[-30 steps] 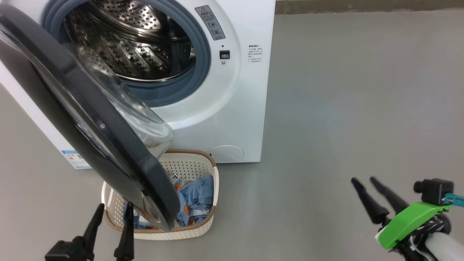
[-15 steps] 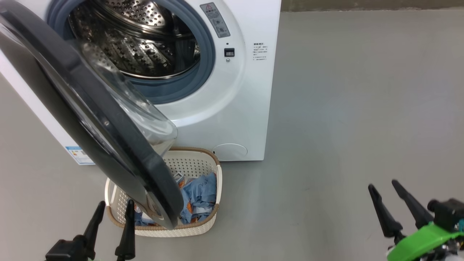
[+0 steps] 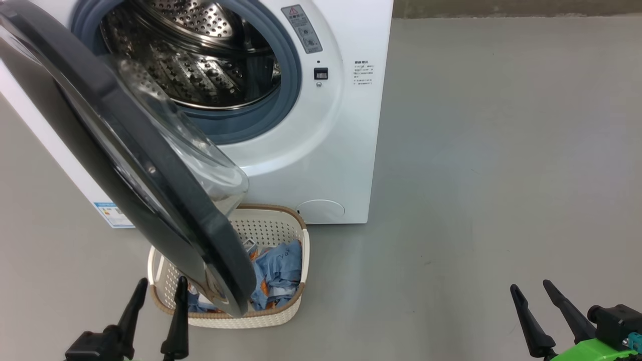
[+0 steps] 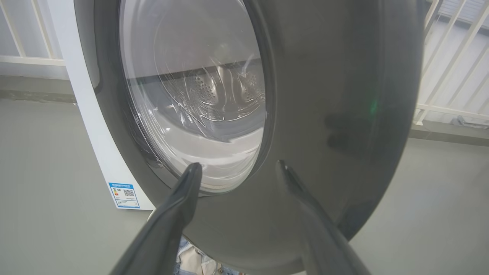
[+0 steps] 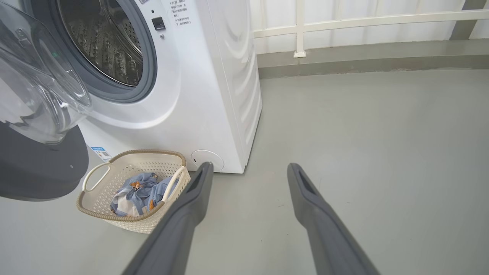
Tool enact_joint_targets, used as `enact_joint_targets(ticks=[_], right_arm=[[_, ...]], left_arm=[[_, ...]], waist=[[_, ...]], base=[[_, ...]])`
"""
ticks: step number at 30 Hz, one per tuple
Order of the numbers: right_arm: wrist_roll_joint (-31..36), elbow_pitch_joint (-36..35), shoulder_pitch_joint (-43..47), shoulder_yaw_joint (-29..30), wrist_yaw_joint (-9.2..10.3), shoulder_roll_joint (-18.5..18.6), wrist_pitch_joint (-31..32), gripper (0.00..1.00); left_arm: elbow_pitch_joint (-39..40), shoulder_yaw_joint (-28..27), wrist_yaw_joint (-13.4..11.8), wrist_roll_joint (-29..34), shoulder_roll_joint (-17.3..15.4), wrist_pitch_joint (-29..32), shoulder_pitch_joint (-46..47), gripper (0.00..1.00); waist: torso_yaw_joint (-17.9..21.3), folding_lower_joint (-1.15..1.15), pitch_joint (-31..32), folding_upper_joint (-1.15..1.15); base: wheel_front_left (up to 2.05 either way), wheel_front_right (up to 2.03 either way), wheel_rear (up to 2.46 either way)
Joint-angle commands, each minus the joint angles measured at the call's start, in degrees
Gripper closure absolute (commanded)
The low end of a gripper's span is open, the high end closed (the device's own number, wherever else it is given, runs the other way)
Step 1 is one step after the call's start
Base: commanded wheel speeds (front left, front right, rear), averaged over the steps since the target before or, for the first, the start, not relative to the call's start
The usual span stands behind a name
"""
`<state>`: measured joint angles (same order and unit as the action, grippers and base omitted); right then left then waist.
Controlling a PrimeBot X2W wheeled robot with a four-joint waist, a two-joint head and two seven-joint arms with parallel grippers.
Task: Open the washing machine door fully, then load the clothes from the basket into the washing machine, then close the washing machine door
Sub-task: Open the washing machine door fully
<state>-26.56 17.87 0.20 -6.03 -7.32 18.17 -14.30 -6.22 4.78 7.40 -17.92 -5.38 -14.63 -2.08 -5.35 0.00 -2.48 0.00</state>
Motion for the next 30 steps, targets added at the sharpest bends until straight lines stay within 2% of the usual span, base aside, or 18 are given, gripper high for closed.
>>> enact_joint_targets(ticks=[1, 2, 3, 7, 12, 15, 18, 21, 25, 30], right_arm=[[1.1, -1.2, 0.4, -0.5, -0.17, 0.9, -0.7, 0.00], [1.1, -1.2, 0.5, -0.4, -0.17, 0.9, -0.7, 0.00], [1.3, -1.2, 0.5, -0.4, -0.17, 0.9, -0.7, 0.00], [1.4, -1.4, 0.7, -0.2, -0.17, 0.9, -0.7, 0.00], [2.1, -2.1, 1.2, 0.7, -0.17, 0.7, -0.7, 0.00], [2.3, -2.5, 1.5, 1.0, -0.17, 0.6, -0.7, 0.00], [2.4, -2.7, 1.5, 1.2, -0.17, 0.5, -0.7, 0.00], [2.5, -2.9, 1.4, 1.3, -0.17, 0.5, -0.7, 0.00], [2.6, -3.2, 1.0, 1.1, -0.17, 0.4, -0.7, 0.00], [2.5, -3.2, 0.7, 1.0, -0.17, 0.3, -0.7, 0.00]], left_arm=[[1.2, -2.0, 0.1, 0.4, -0.6, -0.4, 2.1, 0.55], [1.6, -2.2, 0.1, 0.2, -0.5, -0.4, 2.4, 0.93], [2.1, -2.6, 0.1, -0.1, -0.4, -0.4, 2.6, 1.00], [5.0, -5.1, 0.1, -1.6, 0.1, -0.4, 3.6, 1.00], [16.6, -8.8, 0.1, -0.6, 1.1, -0.4, 6.2, 1.00], [24.0, -8.0, 0.1, 0.0, 1.7, -0.4, 7.3, 1.00], [28.7, -3.7, 0.1, -0.2, 2.1, -0.4, 7.4, 1.00], [28.5, 2.6, 0.1, -0.2, 2.3, -0.3, 6.9, 1.00], [24.0, 9.8, 0.1, -1.9, 2.4, 0.8, 6.9, 1.00], [14.9, 14.2, 0.1, -4.7, 2.4, 1.2, 7.4, 1.00]], waist=[[0.0, 0.00, 0.2, 0.00], [0.0, 0.00, 0.3, 0.00], [-0.1, 0.00, 0.5, 0.00], [-0.2, 0.00, 0.8, 0.00], [-0.4, 0.00, 1.2, 0.00], [-0.4, 0.00, 1.2, 0.00], [-0.4, 0.00, 1.1, 0.00], [-0.2, 0.00, 0.8, 0.00], [0.2, 0.00, 0.3, 0.00], [0.6, 0.00, -0.2, 0.00]], base=[[0.00, 0.00, 0.00], [0.00, 0.00, 0.00], [0.00, 0.00, 0.00], [0.00, 0.00, 0.00], [0.00, 0.00, 0.00], [0.00, 0.00, 0.00], [0.00, 0.00, 0.00], [0.00, 0.00, 0.00], [0.00, 0.00, 0.00], [0.00, 0.00, 0.00]])
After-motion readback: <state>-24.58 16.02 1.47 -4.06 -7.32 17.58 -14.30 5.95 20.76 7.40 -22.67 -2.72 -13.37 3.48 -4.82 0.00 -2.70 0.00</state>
